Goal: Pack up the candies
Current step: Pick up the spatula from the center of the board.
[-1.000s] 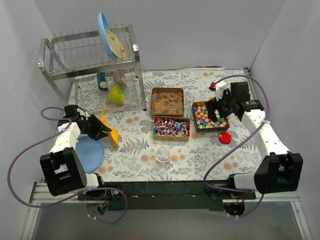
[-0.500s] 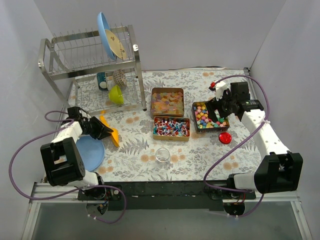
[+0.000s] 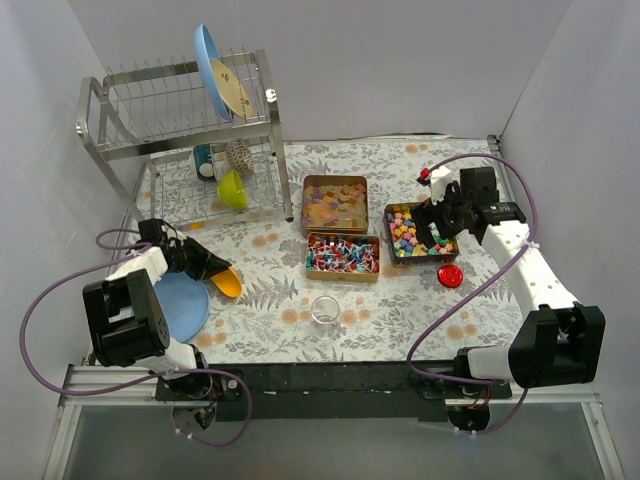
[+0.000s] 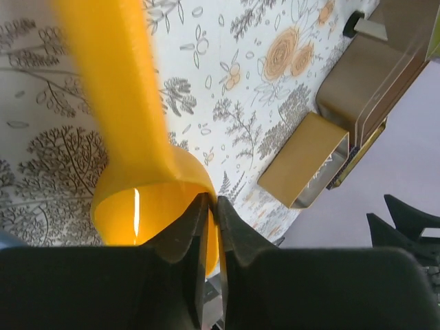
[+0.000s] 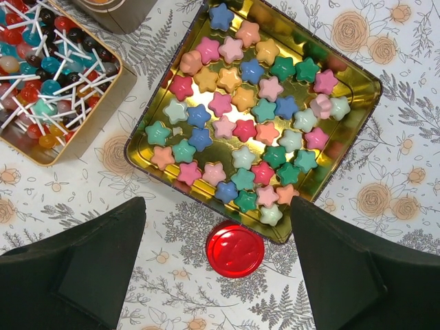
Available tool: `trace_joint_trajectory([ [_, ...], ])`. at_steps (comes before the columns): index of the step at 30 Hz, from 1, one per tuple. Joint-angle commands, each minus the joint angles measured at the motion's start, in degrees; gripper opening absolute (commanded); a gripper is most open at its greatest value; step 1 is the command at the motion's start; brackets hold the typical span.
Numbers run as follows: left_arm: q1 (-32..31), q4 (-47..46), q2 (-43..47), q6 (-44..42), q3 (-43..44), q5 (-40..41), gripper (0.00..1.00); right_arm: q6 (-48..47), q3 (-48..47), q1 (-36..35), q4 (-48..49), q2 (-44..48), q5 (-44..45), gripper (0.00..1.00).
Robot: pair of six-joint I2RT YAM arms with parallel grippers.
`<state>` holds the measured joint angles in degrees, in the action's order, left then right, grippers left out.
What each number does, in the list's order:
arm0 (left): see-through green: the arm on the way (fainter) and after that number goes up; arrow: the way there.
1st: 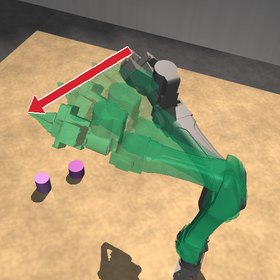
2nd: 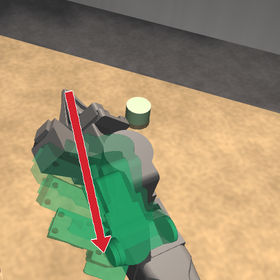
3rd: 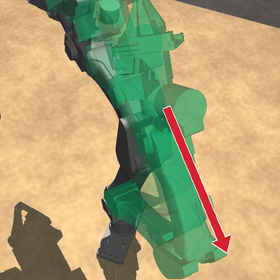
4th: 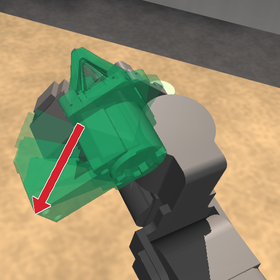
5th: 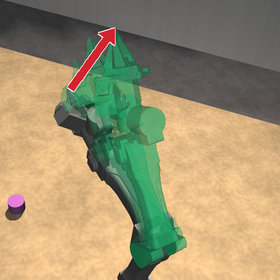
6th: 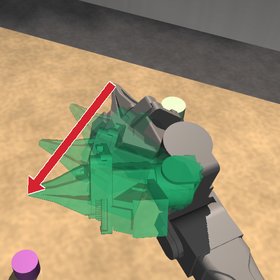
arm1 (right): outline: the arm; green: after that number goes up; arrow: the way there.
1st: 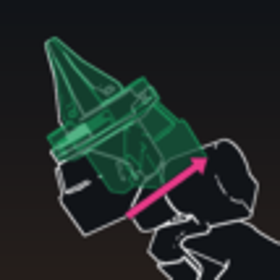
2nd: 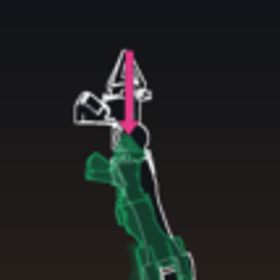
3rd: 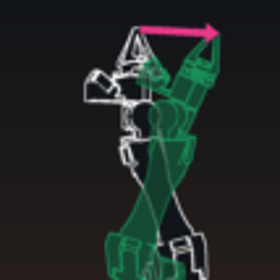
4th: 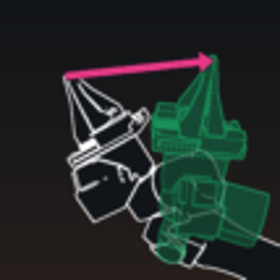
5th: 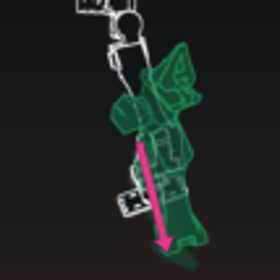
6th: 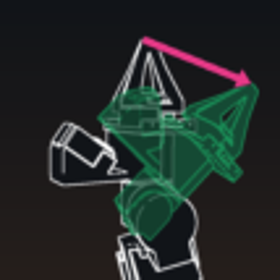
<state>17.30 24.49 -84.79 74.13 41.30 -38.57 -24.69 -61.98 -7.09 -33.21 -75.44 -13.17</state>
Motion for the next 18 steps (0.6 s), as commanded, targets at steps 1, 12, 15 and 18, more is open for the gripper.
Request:
trace_joint_trajectory([
  [1,0.19,4.41,4.1,-3.62,0.36,-1.68,0.04,-1.06,0.01,0.33,1.13,1.79,-0.01,0.93],
  [12,0.1,25.49,8.15,-20.57,9.32,-8.45,0.0,-1.33,-1.04,0.41,1.48,0.82,-2.12,0.92],
  [15,-2.0,29.54,9.64,-28.74,9.42,-12.14,0.0,-5.1,-2.53,0.32,-1.41,1.52,-7.38,0.91],
  [18,-10.76,30.09,12.1,-30.27,8.45,-17.06,0.0,-10.28,-3.41,0.24,-5.61,2.66,-15.99,0.88],
])
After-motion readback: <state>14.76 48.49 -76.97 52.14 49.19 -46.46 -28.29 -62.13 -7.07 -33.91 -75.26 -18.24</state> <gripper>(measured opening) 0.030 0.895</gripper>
